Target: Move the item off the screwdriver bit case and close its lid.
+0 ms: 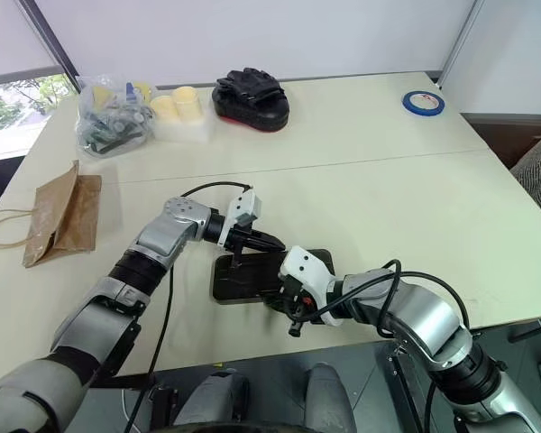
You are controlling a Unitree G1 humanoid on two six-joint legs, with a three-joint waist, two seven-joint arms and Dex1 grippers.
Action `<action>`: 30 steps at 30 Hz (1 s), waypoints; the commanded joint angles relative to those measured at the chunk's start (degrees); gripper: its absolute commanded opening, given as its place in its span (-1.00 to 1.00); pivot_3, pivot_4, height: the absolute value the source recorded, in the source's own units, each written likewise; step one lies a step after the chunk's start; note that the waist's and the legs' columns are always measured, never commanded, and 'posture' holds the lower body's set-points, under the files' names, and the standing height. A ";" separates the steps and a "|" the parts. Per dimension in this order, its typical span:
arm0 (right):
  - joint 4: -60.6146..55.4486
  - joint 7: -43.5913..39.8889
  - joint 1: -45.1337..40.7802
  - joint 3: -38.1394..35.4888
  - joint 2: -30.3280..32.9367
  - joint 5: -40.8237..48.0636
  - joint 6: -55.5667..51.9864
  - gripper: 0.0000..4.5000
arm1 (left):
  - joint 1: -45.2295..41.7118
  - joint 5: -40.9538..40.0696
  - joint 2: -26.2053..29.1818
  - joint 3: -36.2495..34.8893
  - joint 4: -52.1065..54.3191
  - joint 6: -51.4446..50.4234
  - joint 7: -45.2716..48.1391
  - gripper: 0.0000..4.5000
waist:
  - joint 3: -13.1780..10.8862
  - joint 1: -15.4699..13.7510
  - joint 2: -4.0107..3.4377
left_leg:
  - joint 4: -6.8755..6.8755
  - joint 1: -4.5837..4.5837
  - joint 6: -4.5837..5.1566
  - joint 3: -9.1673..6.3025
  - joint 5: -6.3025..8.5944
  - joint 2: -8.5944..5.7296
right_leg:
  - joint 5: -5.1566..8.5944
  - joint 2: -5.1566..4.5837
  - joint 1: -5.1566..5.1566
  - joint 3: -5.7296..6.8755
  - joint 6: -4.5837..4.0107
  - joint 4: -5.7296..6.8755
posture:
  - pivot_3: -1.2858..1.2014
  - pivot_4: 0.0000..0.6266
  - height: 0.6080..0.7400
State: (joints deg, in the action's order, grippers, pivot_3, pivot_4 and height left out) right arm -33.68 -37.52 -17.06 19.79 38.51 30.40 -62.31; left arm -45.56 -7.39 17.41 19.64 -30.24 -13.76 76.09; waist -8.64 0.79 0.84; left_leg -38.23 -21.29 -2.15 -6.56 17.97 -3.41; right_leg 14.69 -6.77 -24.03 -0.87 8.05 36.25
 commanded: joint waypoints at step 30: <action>6.02 3.20 -1.78 5.24 -0.30 -11.26 3.71 -0.99 | 9.10 4.70 3.54 5.36 4.81 0.31 2.32 -1.00 | 0.82 -0.05 0.45 | 0.16 1.30 0.27 -0.22 0.15 0.11 | 0.03 0.08 1.28 0.04 0.01 -0.17 | 0.03 -0.52 1.00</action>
State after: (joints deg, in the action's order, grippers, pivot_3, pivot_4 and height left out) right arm -31.51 -36.57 -17.76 26.36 37.83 22.51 -58.74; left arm -39.23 -6.07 19.62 21.24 -23.00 -11.00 78.22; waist -7.82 0.74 1.29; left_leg -38.07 -19.98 -1.89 -6.78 18.12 -3.30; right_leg 14.72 -6.69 -22.75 -0.83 8.06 36.08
